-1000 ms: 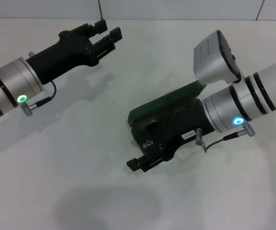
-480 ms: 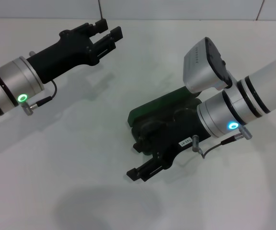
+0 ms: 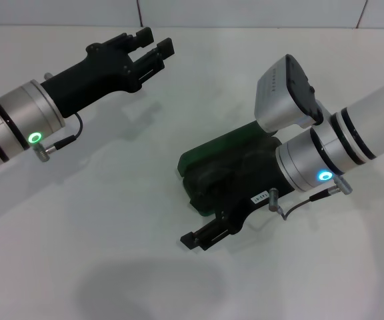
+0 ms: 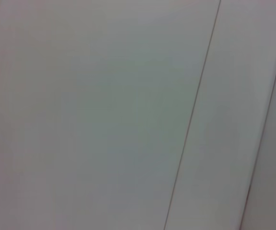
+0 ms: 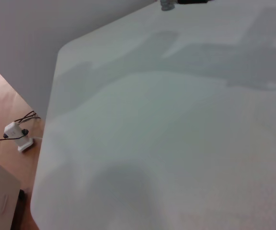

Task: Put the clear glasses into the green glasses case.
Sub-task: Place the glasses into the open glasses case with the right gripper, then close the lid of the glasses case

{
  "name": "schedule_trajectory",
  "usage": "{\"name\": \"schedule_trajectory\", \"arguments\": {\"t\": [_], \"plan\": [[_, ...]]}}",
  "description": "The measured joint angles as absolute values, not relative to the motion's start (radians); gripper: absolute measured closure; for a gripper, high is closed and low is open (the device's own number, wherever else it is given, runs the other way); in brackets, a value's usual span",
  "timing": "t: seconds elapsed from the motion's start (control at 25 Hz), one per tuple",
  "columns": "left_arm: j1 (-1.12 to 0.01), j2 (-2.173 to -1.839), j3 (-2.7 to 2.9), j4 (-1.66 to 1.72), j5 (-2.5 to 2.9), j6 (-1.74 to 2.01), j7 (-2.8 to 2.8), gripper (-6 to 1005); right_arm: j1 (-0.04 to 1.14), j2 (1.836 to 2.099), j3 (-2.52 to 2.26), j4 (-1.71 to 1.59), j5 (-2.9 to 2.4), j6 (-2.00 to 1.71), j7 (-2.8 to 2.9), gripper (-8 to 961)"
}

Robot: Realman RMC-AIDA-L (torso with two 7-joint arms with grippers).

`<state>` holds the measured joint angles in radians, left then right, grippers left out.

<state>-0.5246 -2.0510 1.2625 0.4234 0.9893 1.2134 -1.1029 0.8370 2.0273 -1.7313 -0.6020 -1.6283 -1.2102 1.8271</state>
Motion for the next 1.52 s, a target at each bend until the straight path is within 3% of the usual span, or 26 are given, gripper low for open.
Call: {"name": "schedule_trajectory", "arguments": {"t": [0.2,0.88,0.96,1.16,1.28,1.52], "plan": [[-0.522,-2.053,1.261,0.423,0.989,1.213,-1.103,484,0.819,2.022,-1.724,-0.635,-1.63,-1.214,1.827,99],[-0.506,-2.045,1.232,0.425,0.986,1.211,-1.086,485,0.582,1.993,-1.283,-0.799,-1.753,-1.603,1.602,100],[-0.493,-2.046,1.23,0.425,0.985,1.205,-1.07,484,0.465,1.981,-1.044,-0.795,-1.753,-1.621,1.496,100],[-0.483,-2.059,1.233,0.413,0.992,1.184,-1.034,484,0.388,2.008,-0.782,-0.737,-1.636,-1.638,1.319,102],[-0.498,-2.086,1.239,0.408,1.05,1.148,-1.024,484,0.387,2.015,-0.736,-0.634,-1.473,-1.641,1.168,102],[-0.627,-2.103,1.351,0.287,1.078,1.127,-1.03,484,0.412,2.018,-0.732,-0.572,-1.366,-1.618,1.074,104]]}}
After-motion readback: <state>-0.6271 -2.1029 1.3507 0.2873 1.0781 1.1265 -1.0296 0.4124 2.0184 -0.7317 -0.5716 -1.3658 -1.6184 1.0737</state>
